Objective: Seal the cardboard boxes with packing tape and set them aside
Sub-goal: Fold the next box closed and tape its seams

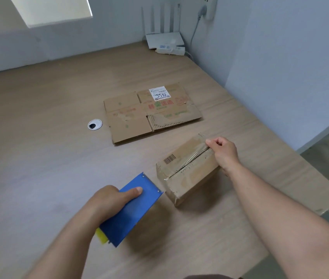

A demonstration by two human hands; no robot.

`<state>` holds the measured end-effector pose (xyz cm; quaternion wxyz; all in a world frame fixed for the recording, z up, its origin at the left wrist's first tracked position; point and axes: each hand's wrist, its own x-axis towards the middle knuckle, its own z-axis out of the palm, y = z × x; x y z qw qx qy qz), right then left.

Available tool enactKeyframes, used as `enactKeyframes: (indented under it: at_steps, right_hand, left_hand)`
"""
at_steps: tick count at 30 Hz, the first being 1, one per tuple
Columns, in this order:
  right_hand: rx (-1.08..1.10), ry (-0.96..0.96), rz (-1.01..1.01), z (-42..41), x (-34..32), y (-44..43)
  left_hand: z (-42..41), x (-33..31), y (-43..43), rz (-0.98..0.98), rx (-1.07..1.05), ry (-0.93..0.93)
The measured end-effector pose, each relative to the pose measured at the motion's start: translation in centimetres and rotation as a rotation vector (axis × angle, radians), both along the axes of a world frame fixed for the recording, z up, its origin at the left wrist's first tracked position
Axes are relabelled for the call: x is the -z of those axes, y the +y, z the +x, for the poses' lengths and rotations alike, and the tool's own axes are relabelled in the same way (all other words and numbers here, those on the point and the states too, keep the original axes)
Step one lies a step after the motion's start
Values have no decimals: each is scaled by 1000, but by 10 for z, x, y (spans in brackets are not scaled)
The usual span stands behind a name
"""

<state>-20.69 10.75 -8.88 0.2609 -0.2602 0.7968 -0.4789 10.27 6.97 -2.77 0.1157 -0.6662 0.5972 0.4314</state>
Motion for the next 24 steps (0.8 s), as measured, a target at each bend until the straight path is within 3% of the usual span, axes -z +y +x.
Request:
enactKeyframes:
  at_steps: [6, 12, 17, 24]
  right_hand:
    - [7, -21, 8, 1, -1, 1]
    - [25, -16, 40, 3, 0, 6]
    - [29, -33, 37, 6, 2, 11]
    - [15, -2, 40, 7, -2, 11]
  left_hand:
    - [-48, 0, 9, -362, 398, -441]
    - [-47, -9, 9, -519, 165, -407]
    - [-22, 25, 18, -602, 59, -441]
    - [-17, 59, 33, -556, 34, -527]
